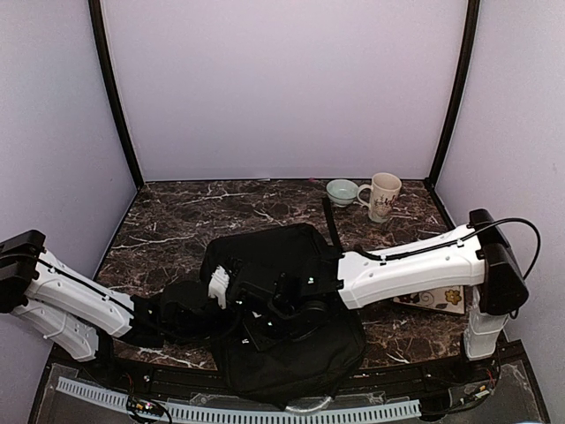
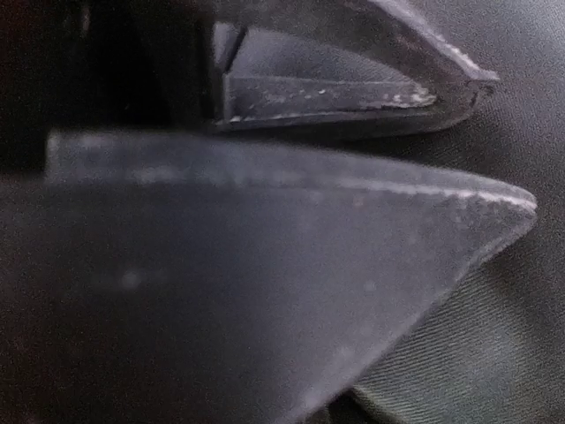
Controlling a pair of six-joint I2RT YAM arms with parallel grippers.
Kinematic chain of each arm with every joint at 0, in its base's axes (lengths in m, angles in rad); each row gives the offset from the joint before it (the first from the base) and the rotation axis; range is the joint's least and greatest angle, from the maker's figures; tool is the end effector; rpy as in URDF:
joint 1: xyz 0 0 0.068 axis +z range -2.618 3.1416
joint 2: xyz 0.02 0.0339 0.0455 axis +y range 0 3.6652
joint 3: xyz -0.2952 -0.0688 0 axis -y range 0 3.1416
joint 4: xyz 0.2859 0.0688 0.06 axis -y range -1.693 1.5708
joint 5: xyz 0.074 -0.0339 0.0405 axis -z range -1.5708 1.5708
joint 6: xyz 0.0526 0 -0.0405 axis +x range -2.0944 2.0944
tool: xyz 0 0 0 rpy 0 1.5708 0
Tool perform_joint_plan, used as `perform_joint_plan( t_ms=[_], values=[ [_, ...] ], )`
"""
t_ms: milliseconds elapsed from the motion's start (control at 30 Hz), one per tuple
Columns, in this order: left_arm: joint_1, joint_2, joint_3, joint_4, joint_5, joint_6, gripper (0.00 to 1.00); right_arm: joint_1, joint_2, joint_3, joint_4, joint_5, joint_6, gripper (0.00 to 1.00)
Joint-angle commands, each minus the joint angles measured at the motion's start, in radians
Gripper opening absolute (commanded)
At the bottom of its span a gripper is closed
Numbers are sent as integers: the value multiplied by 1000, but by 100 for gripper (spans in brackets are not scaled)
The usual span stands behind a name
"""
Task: Pack the student bag
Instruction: Adjust the student bag at the center of the board.
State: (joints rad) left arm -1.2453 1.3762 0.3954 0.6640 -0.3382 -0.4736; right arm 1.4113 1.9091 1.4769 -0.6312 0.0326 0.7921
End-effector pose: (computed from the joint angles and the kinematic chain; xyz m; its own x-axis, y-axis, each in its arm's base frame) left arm 0.1090 -0.2685 0.1604 -0.4503 -0.0111 -0.8928 0.6603 0.6689 -0.3414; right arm 0.0754 0.4581 0.2161 -0.7981 -0.4820 -0.3616 -0.5925 0.7367 0.3259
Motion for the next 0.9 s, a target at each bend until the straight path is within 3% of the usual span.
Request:
perform_joint_plan(
  t_ms=[0, 67, 100, 400, 867],
  values=[
    [-8, 19, 6, -61, 54, -3, 27, 42, 53, 76, 7, 102, 18, 13],
    [-7, 17, 5, -61, 53, -3, 27, 44, 43, 75, 6, 120, 21, 0],
    [-8, 17, 4, -61, 52, -3, 26, 46, 31, 71, 14, 127, 21, 0],
    [-8, 16, 5, -70, 39, -2, 26, 69, -52, 59, 175, 90, -57, 0],
    [-8, -6, -9, -68, 21, -6, 26, 121, 58, 258, 162, 38, -167, 10]
  ],
)
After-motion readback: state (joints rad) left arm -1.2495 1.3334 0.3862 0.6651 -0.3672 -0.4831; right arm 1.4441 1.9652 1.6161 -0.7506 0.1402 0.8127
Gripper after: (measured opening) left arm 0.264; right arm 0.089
